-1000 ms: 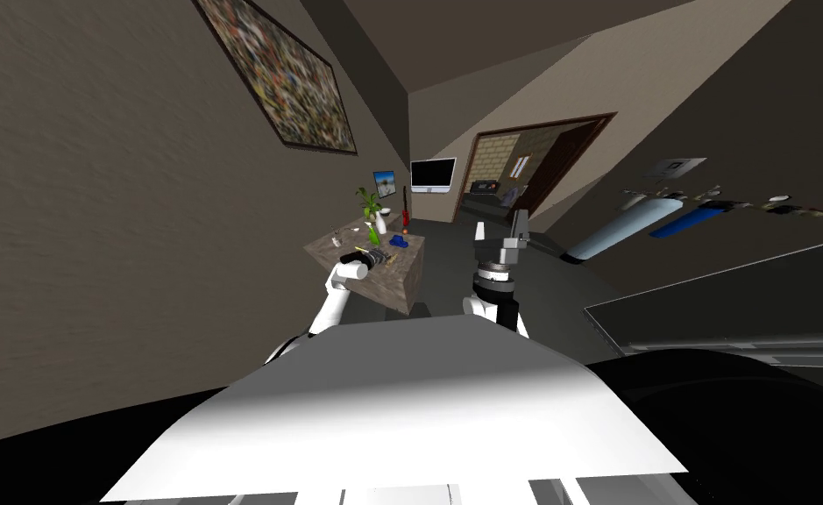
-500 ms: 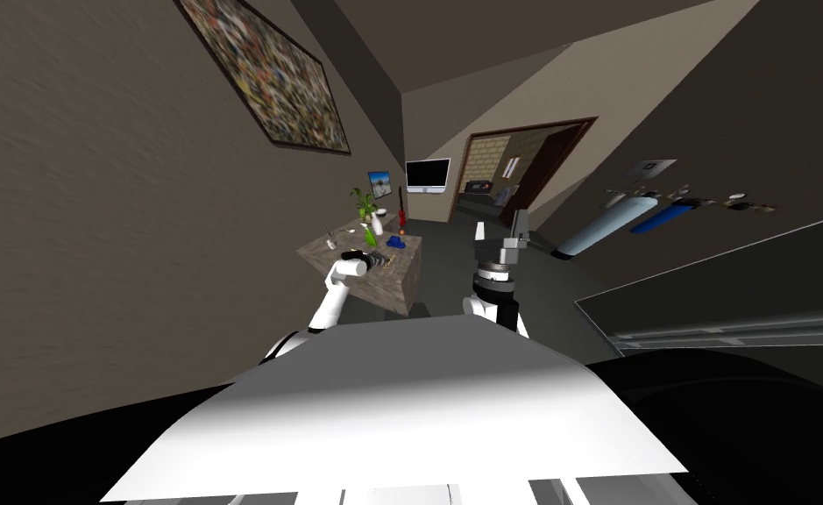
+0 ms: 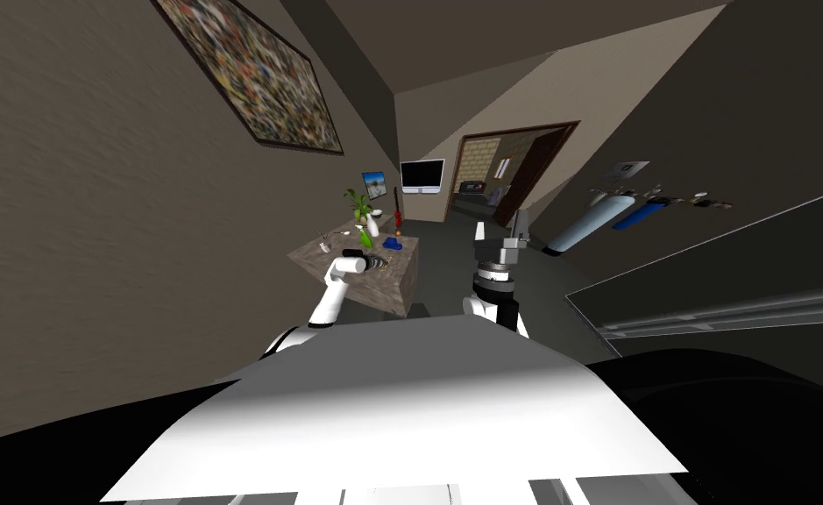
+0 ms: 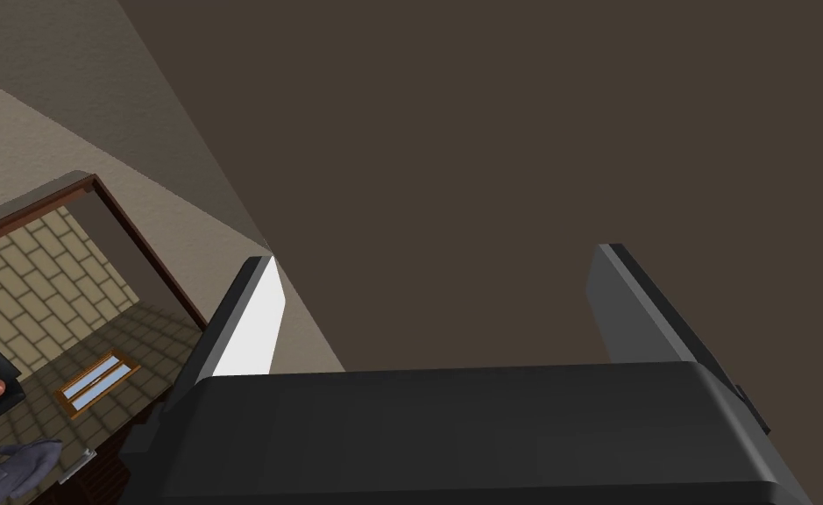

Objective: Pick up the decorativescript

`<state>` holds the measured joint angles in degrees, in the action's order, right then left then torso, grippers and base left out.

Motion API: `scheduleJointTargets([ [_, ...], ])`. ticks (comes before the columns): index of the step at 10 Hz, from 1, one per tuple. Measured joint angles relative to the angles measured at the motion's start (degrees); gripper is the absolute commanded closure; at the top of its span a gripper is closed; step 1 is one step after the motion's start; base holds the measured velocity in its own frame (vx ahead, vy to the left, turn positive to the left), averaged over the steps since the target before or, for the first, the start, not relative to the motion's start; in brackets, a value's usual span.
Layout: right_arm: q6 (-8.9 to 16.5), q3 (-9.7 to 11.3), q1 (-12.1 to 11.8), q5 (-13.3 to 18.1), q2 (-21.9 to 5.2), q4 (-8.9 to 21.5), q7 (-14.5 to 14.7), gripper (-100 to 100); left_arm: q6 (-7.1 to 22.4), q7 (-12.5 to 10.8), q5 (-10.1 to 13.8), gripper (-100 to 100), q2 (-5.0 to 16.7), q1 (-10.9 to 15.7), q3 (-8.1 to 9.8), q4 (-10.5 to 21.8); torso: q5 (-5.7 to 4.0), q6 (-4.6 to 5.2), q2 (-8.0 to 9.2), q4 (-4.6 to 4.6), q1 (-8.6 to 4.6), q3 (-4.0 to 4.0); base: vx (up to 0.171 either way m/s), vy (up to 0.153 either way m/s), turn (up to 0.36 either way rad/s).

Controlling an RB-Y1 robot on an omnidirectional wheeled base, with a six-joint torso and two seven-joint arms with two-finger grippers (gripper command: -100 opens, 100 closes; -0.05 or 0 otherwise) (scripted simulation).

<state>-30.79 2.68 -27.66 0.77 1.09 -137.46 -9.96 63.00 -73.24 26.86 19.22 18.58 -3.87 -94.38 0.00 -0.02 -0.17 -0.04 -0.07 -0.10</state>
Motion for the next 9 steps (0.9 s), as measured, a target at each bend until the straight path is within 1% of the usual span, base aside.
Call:
scheduleJointTargets([
  [1, 0.00, 0.00, 0.00, 0.00, 0.00, 0.00, 0.00, 0, 1.33, -0.73, -0.07, -100, 0.07, 0.40, 0.11, 0.44, 0.00, -0.02, 0.02, 0.00, 0.00, 0.01, 0.029, -0.006, -0.093],
  [2, 0.00, 0.00, 0.00, 0.00, 0.00, 0.00, 0.00, 0, 2.85, -1.53, 0.02, -100, 0.36, 1.27, 0.43, 1.62, 0.00, 0.00, 0.00, 0.00, -0.01, 0.00, 0.025, -0.002, -0.056],
  [5, 0.00, 0.00, 0.00, 0.00, 0.00, 0.00, 0.00, 0, 6.39, -3.41, -0.03, -100, 0.86, 1.70, 1.00, 2.62, 0.00, -0.03, 0.02, 0.00, -0.01, 0.01, 0.030, -0.008, -0.074],
  [7, 0.00, 0.00, 0.00, 0.00, 0.00, 0.00, 0.00, 0, 9.24, -5.11, -0.34, -100, 1.21, 2.93, 1.54, 4.59, -0.01, 0.00, -0.06, -0.02, -0.05, -0.04, 0.045, -0.012, -0.100],
  [9, 0.00, 0.00, 0.00, 0.00, 0.00, 0.00, 0.00, 0, 11.72, -6.48, -0.63, -100, 1.48, 2.97, 1.89, 4.83, -0.01, -0.02, -0.01, -0.01, -0.06, -0.01, 0.040, -0.020, -0.093],
])
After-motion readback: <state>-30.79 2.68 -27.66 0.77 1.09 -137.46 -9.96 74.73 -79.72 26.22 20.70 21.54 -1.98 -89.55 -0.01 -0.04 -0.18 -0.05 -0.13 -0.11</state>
